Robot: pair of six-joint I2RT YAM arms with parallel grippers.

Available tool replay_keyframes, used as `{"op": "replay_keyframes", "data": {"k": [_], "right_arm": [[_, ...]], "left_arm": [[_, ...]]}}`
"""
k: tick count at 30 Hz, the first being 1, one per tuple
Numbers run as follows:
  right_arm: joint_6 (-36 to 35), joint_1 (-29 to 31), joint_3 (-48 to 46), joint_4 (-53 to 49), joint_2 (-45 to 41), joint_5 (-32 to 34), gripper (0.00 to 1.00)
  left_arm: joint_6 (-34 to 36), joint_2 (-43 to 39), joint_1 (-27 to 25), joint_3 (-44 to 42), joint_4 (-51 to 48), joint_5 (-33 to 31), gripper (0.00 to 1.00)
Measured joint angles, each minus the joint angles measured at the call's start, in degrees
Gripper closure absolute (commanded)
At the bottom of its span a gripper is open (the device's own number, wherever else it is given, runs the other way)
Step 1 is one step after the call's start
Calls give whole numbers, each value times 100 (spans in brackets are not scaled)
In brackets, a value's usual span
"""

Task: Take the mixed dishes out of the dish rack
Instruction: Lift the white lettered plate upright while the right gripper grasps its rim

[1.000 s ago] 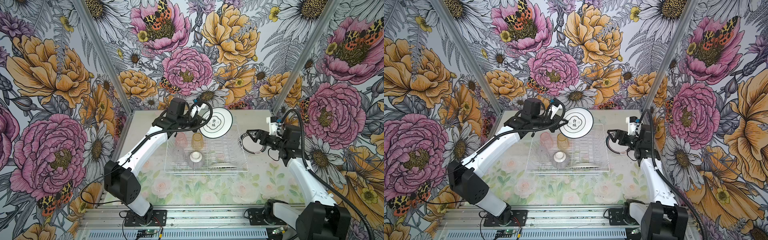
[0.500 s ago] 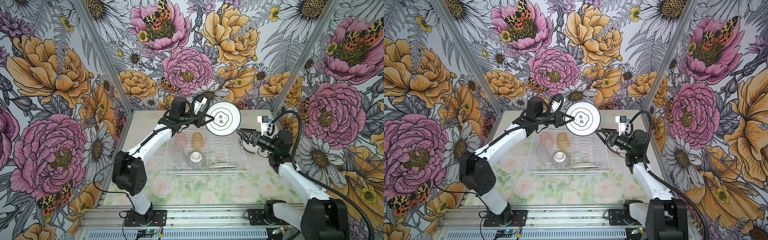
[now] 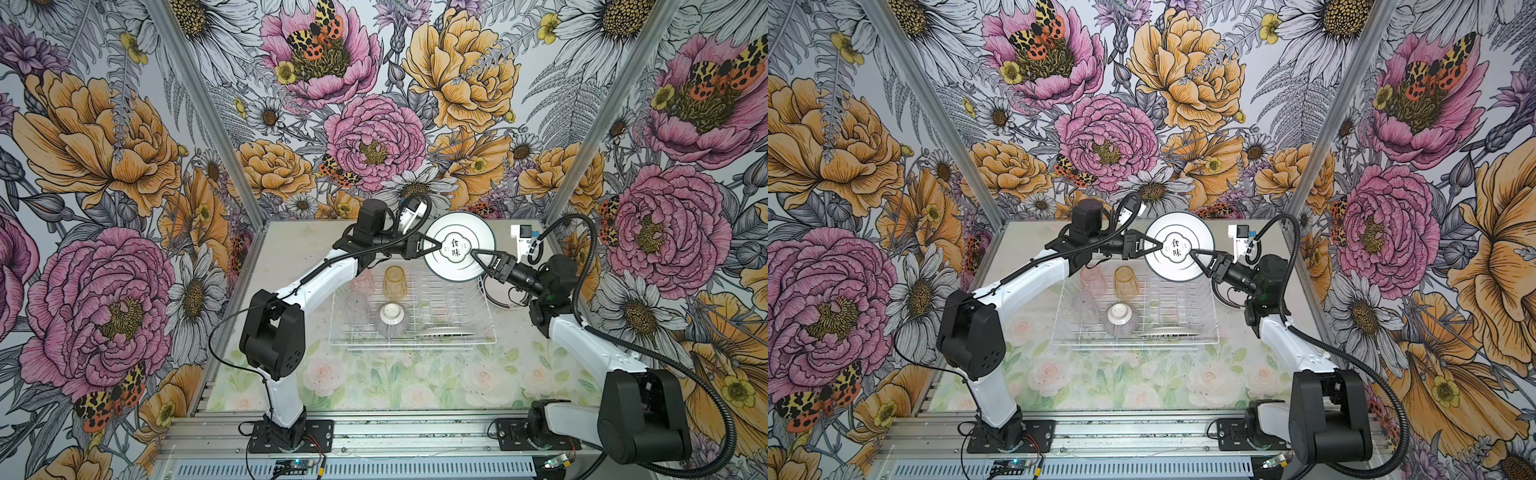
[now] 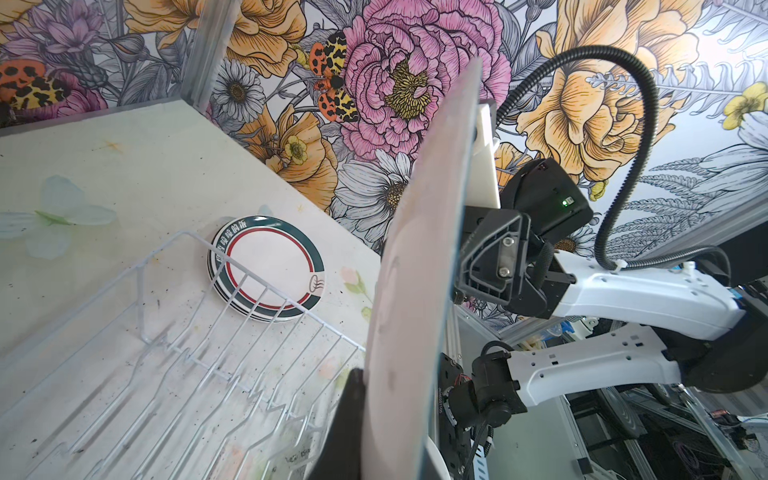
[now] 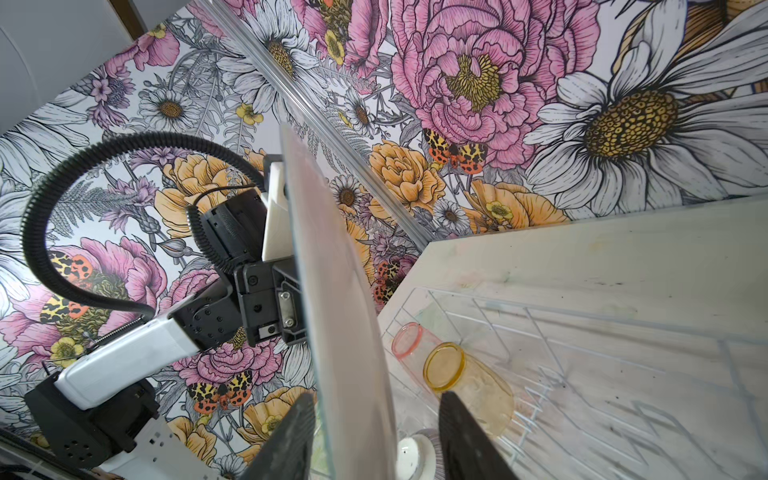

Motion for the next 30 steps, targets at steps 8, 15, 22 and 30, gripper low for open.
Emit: {"op": "replay_keyframes", "data": {"k": [8, 15, 22, 30], "right_arm": [[363, 44, 76, 555, 354, 42, 75], [177, 59, 122, 614, 457, 175, 100], [229, 68, 271, 289, 426, 181, 100], [-83, -330, 588, -883, 192, 341, 100]], "left_arm": [[-262, 306, -35, 50, 372, 162, 91], [-595, 358, -39, 116, 415, 181, 88], [-474, 354, -42, 107, 634, 184, 46], [299, 68, -37, 31, -249, -101, 35]]}}
